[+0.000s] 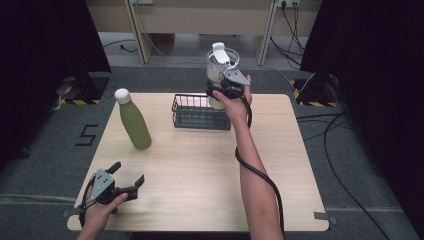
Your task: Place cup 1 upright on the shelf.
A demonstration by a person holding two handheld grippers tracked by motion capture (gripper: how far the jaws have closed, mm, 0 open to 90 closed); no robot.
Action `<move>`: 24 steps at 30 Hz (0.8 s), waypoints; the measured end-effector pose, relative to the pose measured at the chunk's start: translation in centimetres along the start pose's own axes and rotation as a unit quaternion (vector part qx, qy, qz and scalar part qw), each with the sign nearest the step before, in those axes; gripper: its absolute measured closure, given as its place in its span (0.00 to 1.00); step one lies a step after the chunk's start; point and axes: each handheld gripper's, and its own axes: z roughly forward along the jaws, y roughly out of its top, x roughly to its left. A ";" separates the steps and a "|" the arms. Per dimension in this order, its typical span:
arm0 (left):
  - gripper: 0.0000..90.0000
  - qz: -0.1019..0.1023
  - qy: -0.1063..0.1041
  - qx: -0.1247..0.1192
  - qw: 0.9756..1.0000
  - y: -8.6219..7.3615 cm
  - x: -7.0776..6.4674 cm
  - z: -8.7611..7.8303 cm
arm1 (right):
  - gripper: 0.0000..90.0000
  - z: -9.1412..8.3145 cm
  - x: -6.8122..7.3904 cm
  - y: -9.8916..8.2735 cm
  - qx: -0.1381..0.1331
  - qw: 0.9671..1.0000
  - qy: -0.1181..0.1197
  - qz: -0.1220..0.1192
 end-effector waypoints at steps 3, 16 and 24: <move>0.00 0.000 0.000 0.000 1.000 0.0 0.0 0.0 | 0.11 0.1 -0.1 -0.1 0.001 1.000 -0.003 0.001; 0.01 -0.001 0.000 0.000 1.000 0.0 0.0 0.0 | 0.11 0.9 -0.4 -0.7 0.014 1.000 -0.006 0.004; 0.01 -0.003 0.001 0.000 1.000 0.0 0.1 0.0 | 0.11 1.4 -0.3 -1.4 0.022 1.000 -0.005 0.003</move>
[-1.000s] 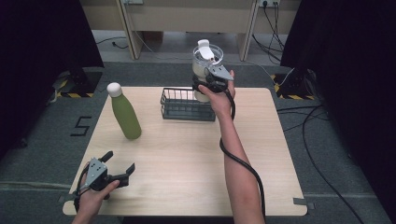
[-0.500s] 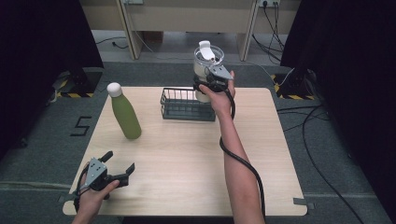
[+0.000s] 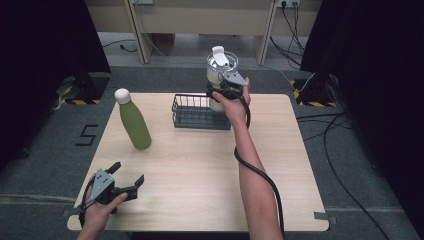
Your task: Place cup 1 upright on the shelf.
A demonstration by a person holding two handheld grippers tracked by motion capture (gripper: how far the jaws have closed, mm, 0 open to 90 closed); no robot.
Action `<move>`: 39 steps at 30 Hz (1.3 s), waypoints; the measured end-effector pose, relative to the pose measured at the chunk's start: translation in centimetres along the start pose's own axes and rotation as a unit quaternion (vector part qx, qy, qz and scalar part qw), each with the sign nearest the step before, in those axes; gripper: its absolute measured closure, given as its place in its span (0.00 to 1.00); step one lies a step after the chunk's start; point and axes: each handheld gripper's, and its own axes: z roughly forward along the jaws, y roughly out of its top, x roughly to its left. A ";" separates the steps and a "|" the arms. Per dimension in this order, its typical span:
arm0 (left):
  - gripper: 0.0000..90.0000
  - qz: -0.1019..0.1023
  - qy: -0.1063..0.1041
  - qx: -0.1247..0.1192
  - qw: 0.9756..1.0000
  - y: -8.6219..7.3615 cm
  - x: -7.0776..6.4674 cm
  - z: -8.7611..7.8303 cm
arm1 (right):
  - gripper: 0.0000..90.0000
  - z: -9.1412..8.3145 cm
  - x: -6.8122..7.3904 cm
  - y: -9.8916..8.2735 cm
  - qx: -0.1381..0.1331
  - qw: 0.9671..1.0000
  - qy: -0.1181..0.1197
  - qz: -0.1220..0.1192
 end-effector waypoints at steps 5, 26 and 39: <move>0.01 0.000 0.000 0.000 1.000 0.0 0.0 0.0 | 0.11 0.3 0.1 -0.4 0.007 1.000 0.001 -0.002; 0.01 0.000 0.001 0.001 1.000 0.0 0.0 0.0 | 0.11 1.3 0.0 -2.6 0.034 0.999 -0.002 0.007; 0.01 0.001 0.001 0.001 1.000 0.0 0.0 0.0 | 0.10 1.6 0.1 -3.4 0.042 0.999 -0.003 0.012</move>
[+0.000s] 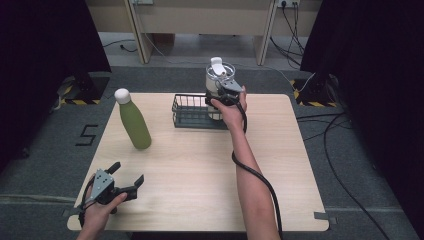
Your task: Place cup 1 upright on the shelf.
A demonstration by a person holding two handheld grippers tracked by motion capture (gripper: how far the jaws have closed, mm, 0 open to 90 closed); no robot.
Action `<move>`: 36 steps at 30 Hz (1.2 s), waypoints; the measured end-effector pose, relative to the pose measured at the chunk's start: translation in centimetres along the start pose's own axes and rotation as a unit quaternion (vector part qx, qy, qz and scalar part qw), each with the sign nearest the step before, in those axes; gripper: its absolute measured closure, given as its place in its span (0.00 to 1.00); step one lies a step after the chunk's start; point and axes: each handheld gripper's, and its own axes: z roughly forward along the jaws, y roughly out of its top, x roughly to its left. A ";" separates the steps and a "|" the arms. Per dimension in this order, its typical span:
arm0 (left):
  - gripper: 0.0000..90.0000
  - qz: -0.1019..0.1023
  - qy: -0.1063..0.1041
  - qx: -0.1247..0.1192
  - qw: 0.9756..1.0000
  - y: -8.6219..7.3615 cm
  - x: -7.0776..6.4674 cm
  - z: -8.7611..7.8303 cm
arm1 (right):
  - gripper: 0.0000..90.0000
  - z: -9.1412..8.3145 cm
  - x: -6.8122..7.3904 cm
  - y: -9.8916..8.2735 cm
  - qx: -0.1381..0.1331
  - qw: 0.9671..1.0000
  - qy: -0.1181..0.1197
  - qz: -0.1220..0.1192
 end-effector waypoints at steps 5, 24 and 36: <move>0.01 0.001 -0.001 0.000 1.000 0.0 0.0 0.0 | 0.10 0.0 0.0 -0.1 -0.004 1.000 -0.001 -0.002; 0.01 0.006 -0.004 0.000 1.000 0.1 -0.2 0.0 | 0.06 -0.1 0.3 -0.8 -0.009 1.000 0.008 -0.014; 0.01 0.007 -0.004 0.000 1.000 0.1 -0.3 0.0 | 0.02 -0.9 0.3 -0.9 -0.013 1.000 0.008 -0.014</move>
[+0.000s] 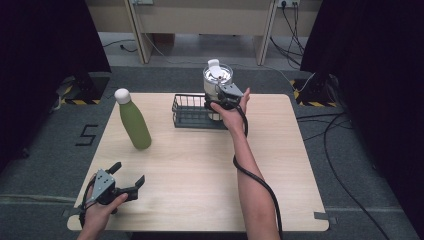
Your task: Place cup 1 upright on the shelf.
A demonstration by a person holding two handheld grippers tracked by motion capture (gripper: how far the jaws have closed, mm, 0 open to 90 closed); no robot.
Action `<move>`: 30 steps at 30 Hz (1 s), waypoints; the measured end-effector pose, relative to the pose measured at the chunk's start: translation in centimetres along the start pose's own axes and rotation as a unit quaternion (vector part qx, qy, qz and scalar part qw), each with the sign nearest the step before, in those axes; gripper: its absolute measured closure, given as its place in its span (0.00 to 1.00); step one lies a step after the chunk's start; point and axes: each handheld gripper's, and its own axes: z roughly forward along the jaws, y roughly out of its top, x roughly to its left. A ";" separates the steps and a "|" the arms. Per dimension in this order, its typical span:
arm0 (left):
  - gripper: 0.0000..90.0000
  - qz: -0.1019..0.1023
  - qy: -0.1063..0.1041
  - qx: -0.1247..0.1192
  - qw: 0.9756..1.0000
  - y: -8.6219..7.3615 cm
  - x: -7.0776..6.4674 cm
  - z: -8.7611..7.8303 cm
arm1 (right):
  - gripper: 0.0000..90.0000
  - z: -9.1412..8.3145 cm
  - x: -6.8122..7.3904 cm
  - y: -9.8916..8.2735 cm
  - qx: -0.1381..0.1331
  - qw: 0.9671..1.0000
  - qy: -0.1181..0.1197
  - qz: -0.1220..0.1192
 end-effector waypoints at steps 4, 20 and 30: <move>0.01 0.000 0.000 0.000 1.000 0.0 -0.1 0.0 | 0.02 -0.4 0.0 -0.1 -0.002 1.000 -0.001 0.000; 0.01 0.004 -0.001 0.002 1.000 0.0 -0.1 0.1 | 0.02 -2.2 -0.1 0.1 -0.008 1.000 -0.006 -0.006; 0.01 0.007 0.000 0.001 1.000 0.1 -0.3 0.2 | 0.04 -3.6 -0.2 -0.2 -0.010 1.000 -0.002 -0.004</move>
